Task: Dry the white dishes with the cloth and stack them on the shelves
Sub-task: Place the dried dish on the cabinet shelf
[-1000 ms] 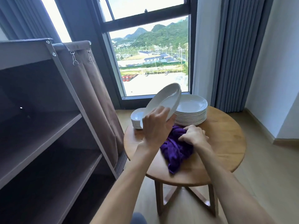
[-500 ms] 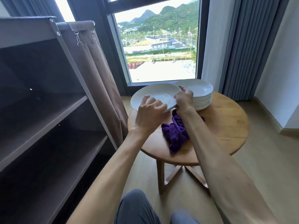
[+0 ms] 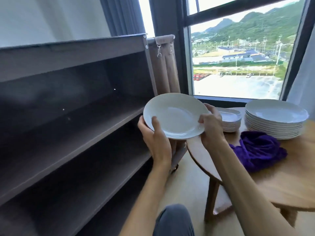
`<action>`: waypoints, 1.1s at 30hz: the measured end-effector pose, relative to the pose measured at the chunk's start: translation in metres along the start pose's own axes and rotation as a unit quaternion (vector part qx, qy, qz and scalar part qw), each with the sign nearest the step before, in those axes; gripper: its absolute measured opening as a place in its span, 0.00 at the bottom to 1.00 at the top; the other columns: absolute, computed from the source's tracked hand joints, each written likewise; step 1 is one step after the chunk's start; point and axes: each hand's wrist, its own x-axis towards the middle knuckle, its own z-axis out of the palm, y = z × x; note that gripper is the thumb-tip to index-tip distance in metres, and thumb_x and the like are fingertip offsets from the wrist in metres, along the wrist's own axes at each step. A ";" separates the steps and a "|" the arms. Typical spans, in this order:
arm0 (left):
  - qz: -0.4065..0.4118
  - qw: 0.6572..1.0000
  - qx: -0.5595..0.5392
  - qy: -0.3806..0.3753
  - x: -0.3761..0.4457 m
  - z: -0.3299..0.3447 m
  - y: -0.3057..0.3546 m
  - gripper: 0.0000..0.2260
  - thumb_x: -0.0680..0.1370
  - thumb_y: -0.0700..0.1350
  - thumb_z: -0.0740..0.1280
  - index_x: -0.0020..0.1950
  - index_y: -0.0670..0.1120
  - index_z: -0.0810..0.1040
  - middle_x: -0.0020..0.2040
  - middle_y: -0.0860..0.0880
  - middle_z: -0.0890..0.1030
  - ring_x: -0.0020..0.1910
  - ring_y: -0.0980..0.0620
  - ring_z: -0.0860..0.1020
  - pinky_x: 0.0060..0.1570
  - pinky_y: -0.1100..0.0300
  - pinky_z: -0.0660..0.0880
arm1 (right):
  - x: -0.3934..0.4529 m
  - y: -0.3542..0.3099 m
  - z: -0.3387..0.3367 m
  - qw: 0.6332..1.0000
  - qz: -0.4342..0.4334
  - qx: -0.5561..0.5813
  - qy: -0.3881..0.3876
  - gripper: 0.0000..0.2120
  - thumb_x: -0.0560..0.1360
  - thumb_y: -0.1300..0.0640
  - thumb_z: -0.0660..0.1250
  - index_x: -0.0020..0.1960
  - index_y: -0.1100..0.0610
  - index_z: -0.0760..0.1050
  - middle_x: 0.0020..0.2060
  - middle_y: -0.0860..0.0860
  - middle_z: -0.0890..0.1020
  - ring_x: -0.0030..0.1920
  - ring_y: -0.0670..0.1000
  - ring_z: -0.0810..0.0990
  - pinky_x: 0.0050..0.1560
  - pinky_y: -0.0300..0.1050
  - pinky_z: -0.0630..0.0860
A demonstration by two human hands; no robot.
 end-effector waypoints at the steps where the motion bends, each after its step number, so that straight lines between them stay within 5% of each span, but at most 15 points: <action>1: -0.002 0.999 0.006 0.032 0.005 -0.014 0.010 0.18 0.83 0.55 0.61 0.71 0.53 0.68 0.58 0.58 0.79 0.54 0.65 0.79 0.44 0.72 0.77 | -0.006 0.005 0.016 1.000 0.008 -0.003 -0.021 0.22 0.68 0.64 0.61 0.61 0.51 0.75 0.54 0.54 0.79 0.55 0.57 0.79 0.51 0.53 0.80; 5: 0.012 0.992 0.053 0.111 0.021 -0.078 0.045 0.14 0.82 0.56 0.60 0.65 0.53 0.71 0.55 0.58 0.79 0.50 0.67 0.79 0.39 0.71 0.76 | -0.032 0.023 0.083 0.997 0.033 -0.025 -0.069 0.17 0.67 0.44 0.65 0.53 0.49 0.76 0.55 0.52 0.81 0.57 0.55 0.80 0.56 0.52 0.79; 10: 0.053 0.955 0.155 0.246 0.035 -0.153 0.082 0.17 0.81 0.57 0.58 0.62 0.49 0.75 0.61 0.54 0.75 0.56 0.57 0.78 0.44 0.64 0.73 | -0.073 0.055 0.163 0.976 0.078 -0.009 -0.205 0.21 0.69 0.40 0.68 0.56 0.52 0.77 0.56 0.53 0.82 0.57 0.55 0.81 0.57 0.56 0.80; 12: 0.049 0.942 0.178 0.280 0.043 -0.177 0.094 0.22 0.81 0.56 0.57 0.69 0.45 0.72 0.66 0.50 0.75 0.62 0.51 0.76 0.51 0.60 0.74 | -0.087 0.065 0.189 0.968 0.078 -0.015 -0.236 0.21 0.69 0.41 0.69 0.56 0.52 0.78 0.56 0.52 0.82 0.58 0.54 0.81 0.56 0.54 0.80; 15: 0.038 0.928 0.201 0.310 0.058 -0.205 0.103 0.27 0.83 0.54 0.57 0.78 0.42 0.64 0.70 0.46 0.74 0.68 0.47 0.73 0.61 0.54 0.71 | -0.095 0.073 0.219 0.961 0.068 -0.053 -0.264 0.27 0.68 0.38 0.69 0.61 0.52 0.76 0.56 0.48 0.80 0.58 0.51 0.79 0.58 0.52 0.79; 21: 0.045 0.910 0.247 0.329 0.097 -0.243 0.104 0.21 0.84 0.51 0.56 0.73 0.41 0.71 0.66 0.46 0.77 0.63 0.46 0.76 0.55 0.57 0.70 | -0.077 0.084 0.270 0.935 0.059 -0.135 -0.323 0.35 0.70 0.34 0.68 0.68 0.56 0.74 0.61 0.48 0.79 0.62 0.51 0.76 0.56 0.46 0.69; 25: 0.009 0.889 0.306 0.341 0.129 -0.267 0.102 0.21 0.86 0.51 0.55 0.71 0.38 0.72 0.67 0.40 0.77 0.65 0.41 0.76 0.60 0.53 0.71 | -0.069 0.099 0.311 0.919 0.079 -0.180 -0.343 0.31 0.72 0.33 0.66 0.60 0.58 0.76 0.57 0.51 0.80 0.57 0.52 0.78 0.53 0.47 0.69; 33: -0.059 0.846 0.388 0.360 0.172 -0.314 0.102 0.20 0.87 0.51 0.55 0.69 0.35 0.71 0.69 0.35 0.73 0.70 0.36 0.71 0.69 0.45 0.67 | -0.065 0.141 0.376 0.873 0.066 -0.276 -0.397 0.37 0.76 0.32 0.62 0.70 0.61 0.71 0.67 0.59 0.75 0.64 0.60 0.75 0.60 0.49 0.70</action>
